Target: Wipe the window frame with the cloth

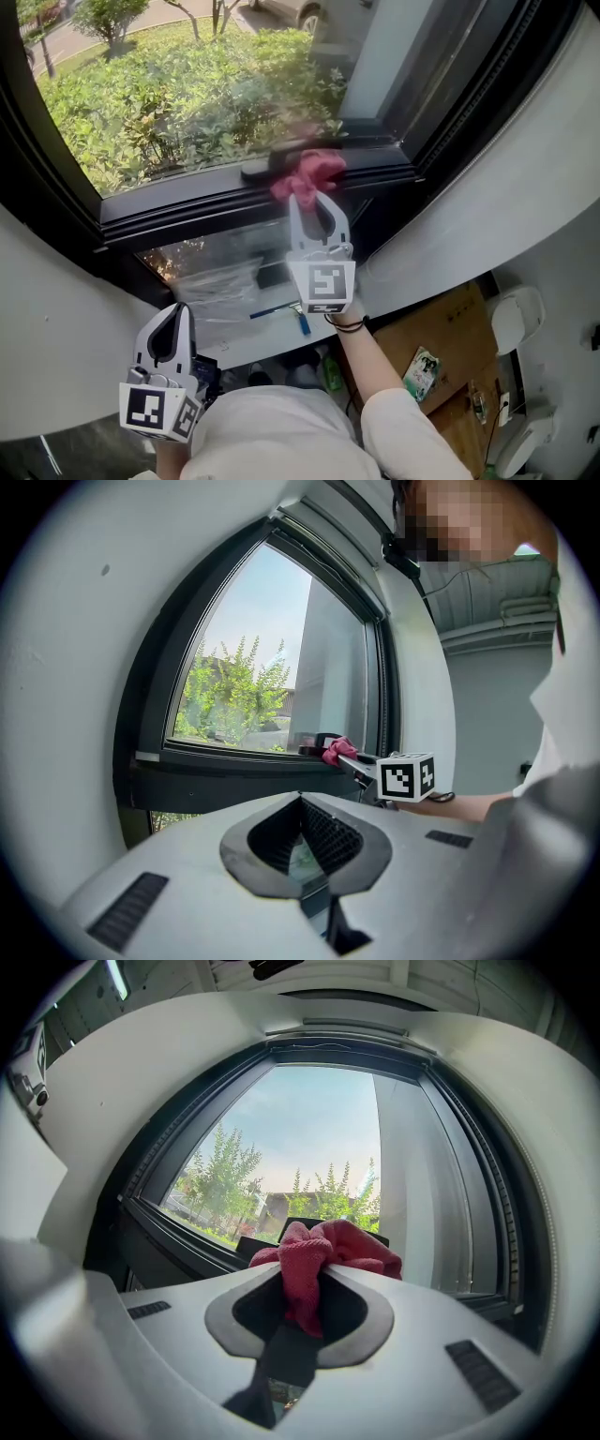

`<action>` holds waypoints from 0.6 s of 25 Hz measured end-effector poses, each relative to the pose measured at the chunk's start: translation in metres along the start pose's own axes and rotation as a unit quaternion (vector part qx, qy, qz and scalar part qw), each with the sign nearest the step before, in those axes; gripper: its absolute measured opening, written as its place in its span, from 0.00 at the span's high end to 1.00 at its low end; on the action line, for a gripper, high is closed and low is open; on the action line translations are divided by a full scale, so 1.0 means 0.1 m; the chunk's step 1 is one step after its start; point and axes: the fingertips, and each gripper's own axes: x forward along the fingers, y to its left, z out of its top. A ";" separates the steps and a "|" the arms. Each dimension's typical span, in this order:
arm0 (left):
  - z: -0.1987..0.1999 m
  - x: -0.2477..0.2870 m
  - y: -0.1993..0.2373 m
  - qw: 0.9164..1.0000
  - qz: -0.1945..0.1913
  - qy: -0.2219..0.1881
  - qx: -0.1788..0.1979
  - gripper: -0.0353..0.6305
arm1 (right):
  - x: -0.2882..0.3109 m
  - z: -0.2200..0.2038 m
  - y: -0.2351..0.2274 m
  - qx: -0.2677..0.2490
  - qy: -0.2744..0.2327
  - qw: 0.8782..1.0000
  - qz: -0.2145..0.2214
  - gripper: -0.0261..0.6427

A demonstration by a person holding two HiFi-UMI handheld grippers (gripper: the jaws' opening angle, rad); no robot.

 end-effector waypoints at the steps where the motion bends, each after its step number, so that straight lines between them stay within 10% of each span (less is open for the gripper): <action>1: 0.00 0.00 0.01 1.000 0.001 0.000 0.000 0.94 | 0.00 0.00 0.01 0.000 0.000 1.000 0.001 0.85; 15: 0.05 -0.04 0.15 1.000 0.026 -0.004 0.003 0.94 | 0.01 0.04 0.10 0.001 -0.004 1.000 0.011 0.85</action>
